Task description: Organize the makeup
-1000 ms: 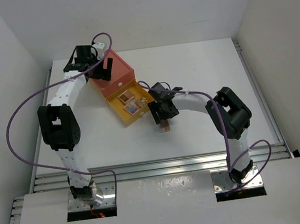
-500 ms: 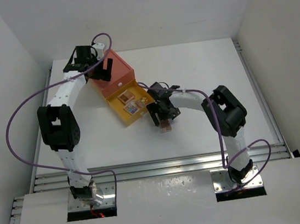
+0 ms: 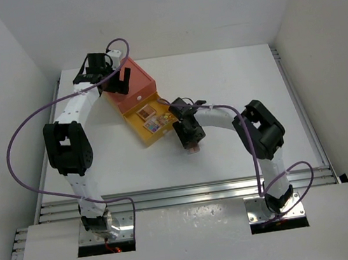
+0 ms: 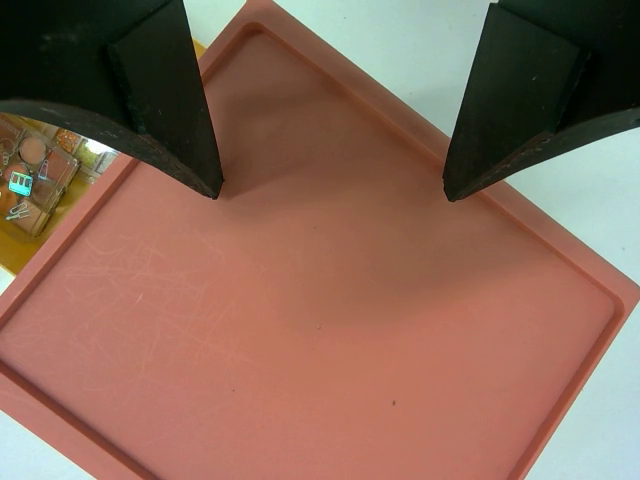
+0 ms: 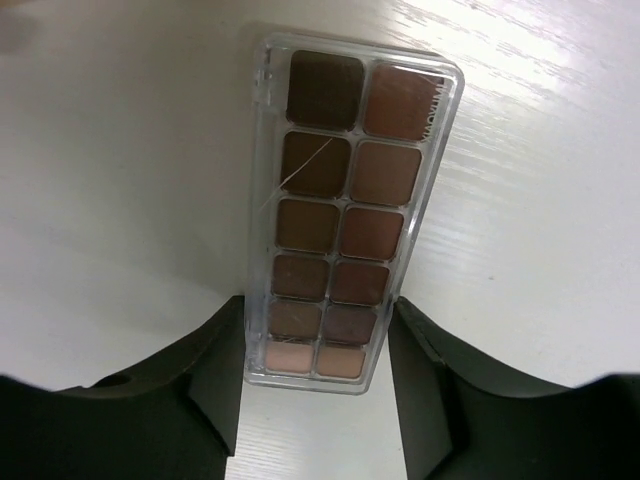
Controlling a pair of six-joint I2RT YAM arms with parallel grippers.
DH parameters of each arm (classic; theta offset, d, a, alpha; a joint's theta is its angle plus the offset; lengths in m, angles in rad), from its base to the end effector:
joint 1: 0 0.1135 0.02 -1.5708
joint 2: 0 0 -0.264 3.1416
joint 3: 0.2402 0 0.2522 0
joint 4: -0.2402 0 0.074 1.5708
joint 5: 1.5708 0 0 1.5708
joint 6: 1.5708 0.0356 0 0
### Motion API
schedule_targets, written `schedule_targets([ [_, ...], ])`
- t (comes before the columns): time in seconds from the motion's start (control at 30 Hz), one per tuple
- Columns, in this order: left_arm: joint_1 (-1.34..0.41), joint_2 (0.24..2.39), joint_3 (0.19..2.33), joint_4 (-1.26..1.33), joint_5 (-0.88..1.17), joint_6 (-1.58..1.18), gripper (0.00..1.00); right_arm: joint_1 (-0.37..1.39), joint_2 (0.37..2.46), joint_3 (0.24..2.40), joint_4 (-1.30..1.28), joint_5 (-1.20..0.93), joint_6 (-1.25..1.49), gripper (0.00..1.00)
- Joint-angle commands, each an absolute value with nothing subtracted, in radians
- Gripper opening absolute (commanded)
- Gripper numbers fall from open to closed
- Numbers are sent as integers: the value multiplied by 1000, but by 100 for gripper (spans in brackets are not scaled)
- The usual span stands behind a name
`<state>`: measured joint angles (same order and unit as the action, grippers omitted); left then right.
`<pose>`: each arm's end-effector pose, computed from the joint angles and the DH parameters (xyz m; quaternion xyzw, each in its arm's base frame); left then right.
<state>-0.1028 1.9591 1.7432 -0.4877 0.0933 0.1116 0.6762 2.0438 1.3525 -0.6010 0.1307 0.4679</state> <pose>0.4528 -0.0500 0.2932 0.1165 0.8992 -0.0405 0.4199 0.3128 0.2450 0.1335 -0.0937 0.9838 0.0206 0.1515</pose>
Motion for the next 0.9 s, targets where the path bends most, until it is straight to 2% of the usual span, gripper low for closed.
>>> schedule_targets([
  [0.0,-78,1927,1724,-540,101,118,99,646,2019,1302,-621,173,477,29],
  [0.07,-78,1927,1724,-540,101,118,99,627,1965,1269,-588,166,424,23],
  [0.13,-78,1927,1724,-540,101,118,99,615,1938,1244,-534,121,367,22],
  [0.17,-78,1927,1724,-540,110,118,99,612,1924,1246,-523,88,230,21],
  [0.23,-78,1927,1724,-540,110,118,99,592,1878,1267,-517,40,125,18],
  [0.27,-78,1927,1724,-540,110,118,99,586,1858,1281,-523,5,-59,18],
  [0.37,-78,1927,1724,-540,110,118,99,548,1847,1438,-712,-214,-382,4],
  [0.4,-78,1927,1724,-540,110,118,99,545,1853,1439,-713,-268,-443,2],
  [0.47,-69,1927,1724,-540,110,118,99,545,1876,1588,-875,-291,-619,1],
  [0.5,-69,1927,1724,-540,110,118,99,545,1908,1627,-909,-304,-737,1],
  [0.53,-69,1927,1724,-540,110,118,99,543,1922,1740,-983,-305,-767,1],
  [0.63,-69,1927,1724,-540,110,118,99,541,1968,1866,-1026,-327,-874,1],
  [0.77,-69,1927,1715,-540,110,118,99,554,2017,1896,-895,-362,-940,5],
  [0.83,-69,1927,1715,-540,110,118,99,578,2052,1893,-781,-373,-965,13],
  [0.87,-69,1927,1715,-540,110,118,99,589,2081,1894,-753,-373,-963,13],
])
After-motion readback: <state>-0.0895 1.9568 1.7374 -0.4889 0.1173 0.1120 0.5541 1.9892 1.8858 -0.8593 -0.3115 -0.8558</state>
